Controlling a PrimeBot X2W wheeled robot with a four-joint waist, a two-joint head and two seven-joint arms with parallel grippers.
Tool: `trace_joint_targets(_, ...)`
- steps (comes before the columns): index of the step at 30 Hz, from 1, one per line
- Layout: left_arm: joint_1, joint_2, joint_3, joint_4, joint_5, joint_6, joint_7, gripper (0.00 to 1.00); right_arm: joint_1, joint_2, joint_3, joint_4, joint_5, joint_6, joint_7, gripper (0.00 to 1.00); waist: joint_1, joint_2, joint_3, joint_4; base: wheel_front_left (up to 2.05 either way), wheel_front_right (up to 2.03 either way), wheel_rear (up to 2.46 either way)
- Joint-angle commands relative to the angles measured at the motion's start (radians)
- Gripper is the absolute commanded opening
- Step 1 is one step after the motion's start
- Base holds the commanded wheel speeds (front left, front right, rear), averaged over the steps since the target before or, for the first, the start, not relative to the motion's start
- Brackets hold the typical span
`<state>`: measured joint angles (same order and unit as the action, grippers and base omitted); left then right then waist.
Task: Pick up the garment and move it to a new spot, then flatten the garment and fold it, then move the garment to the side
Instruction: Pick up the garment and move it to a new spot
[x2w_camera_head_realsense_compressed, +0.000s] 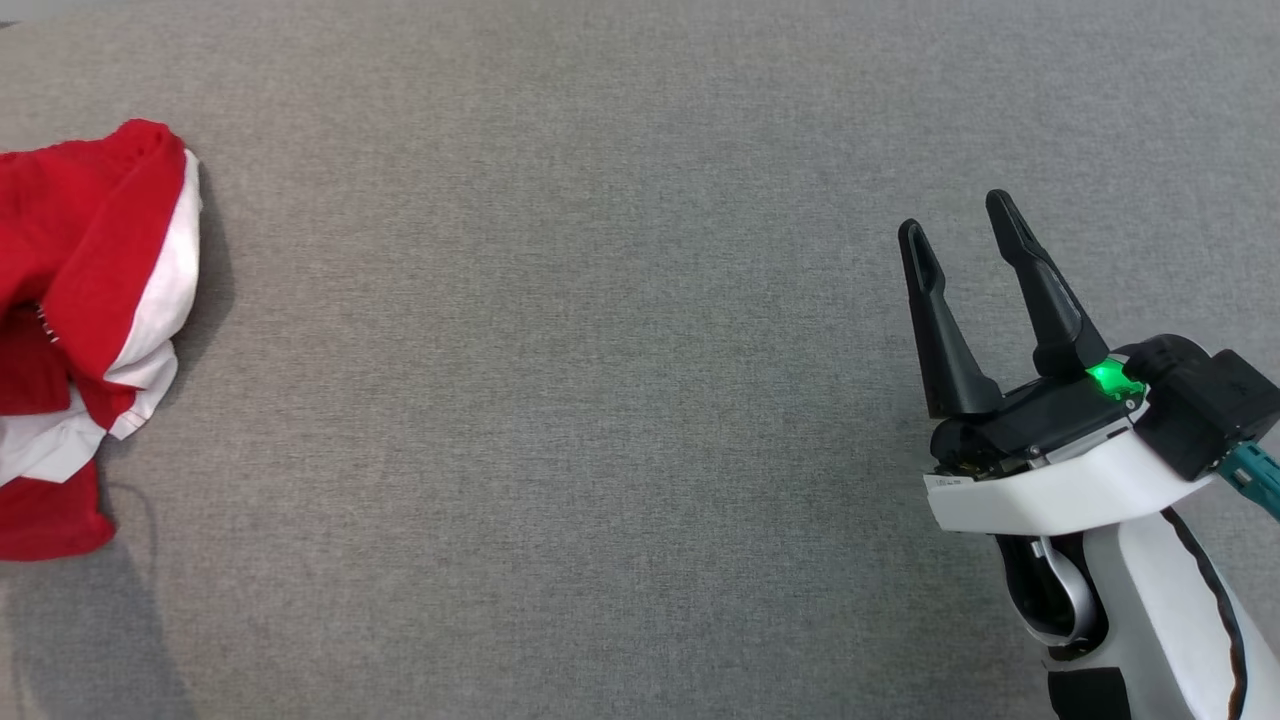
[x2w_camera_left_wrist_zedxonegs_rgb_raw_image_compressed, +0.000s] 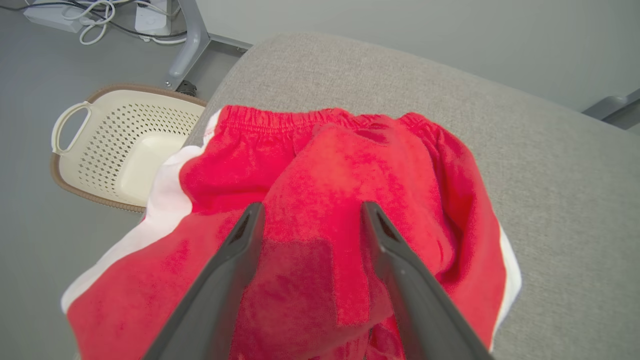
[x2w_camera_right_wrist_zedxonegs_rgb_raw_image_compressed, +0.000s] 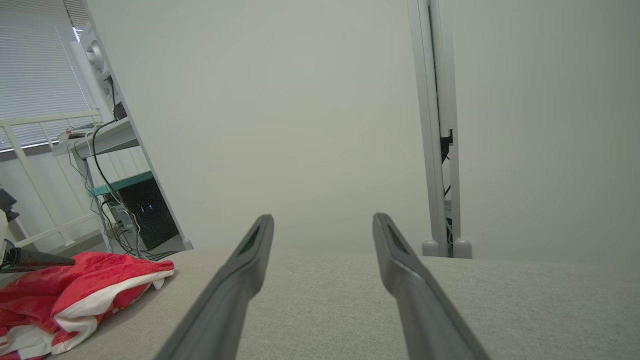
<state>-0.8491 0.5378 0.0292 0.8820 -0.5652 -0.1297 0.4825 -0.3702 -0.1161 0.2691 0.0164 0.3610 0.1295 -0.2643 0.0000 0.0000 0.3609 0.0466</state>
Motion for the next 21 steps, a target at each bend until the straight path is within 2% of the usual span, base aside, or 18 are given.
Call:
trace_joint_targets(1,-0.013,0.014,-0.004,0.021,-0.008,-0.001,0.016,1.0,-0.013,0.0,0.0,-0.004,0.003,0.002,0.0,1.0,0.0,0.0,0.025,-0.029,0.0,0.0,0.0)
trace_joint_targets(4,-0.005,0.021,-0.029,0.053,-0.022,-0.001,0.07,1.0,-0.01,0.002,-0.003,-0.007,0.002,0.002,0.0,1.0,0.0,0.0,0.031,-0.04,0.0,0.0,0.0)
trace_joint_targets(5,-0.001,0.023,-0.038,0.056,-0.028,-0.001,0.085,0.96,-0.01,0.002,-0.005,-0.008,0.002,0.002,0.0,1.0,0.0,0.0,0.032,-0.042,0.0,0.0,0.0)
trace_joint_targets(7,0.008,0.028,-0.053,0.058,-0.04,-0.001,0.102,0.77,-0.01,0.003,-0.006,-0.008,0.002,0.002,0.0,1.0,0.0,0.0,0.035,-0.044,0.0,0.0,0.0)
trace_joint_targets(8,0.012,0.03,-0.058,0.056,-0.046,-0.001,0.103,0.42,-0.011,0.004,-0.006,-0.007,0.001,0.002,0.0,1.0,0.0,0.0,0.036,-0.045,0.0,0.0,0.0)
trace_joint_targets(9,0.014,0.034,-0.063,0.051,-0.05,-0.001,0.095,0.02,-0.012,0.005,-0.007,-0.006,0.0,0.002,0.0,1.0,0.0,0.0,0.037,-0.045,0.0,0.0,0.0)
trace_joint_targets(10,0.015,0.036,-0.069,0.048,-0.052,-0.001,0.088,0.0,-0.014,0.005,-0.008,-0.005,-0.001,0.002,0.0,1.0,0.0,0.0,0.038,-0.045,0.0,0.0,0.0)
trace_joint_targets(21,0.025,0.054,-0.139,0.014,-0.067,-0.001,0.034,0.0,-0.006,0.01,-0.003,0.01,-0.004,0.002,0.0,1.0,0.0,0.0,0.005,-0.031,0.0,0.0,0.0)
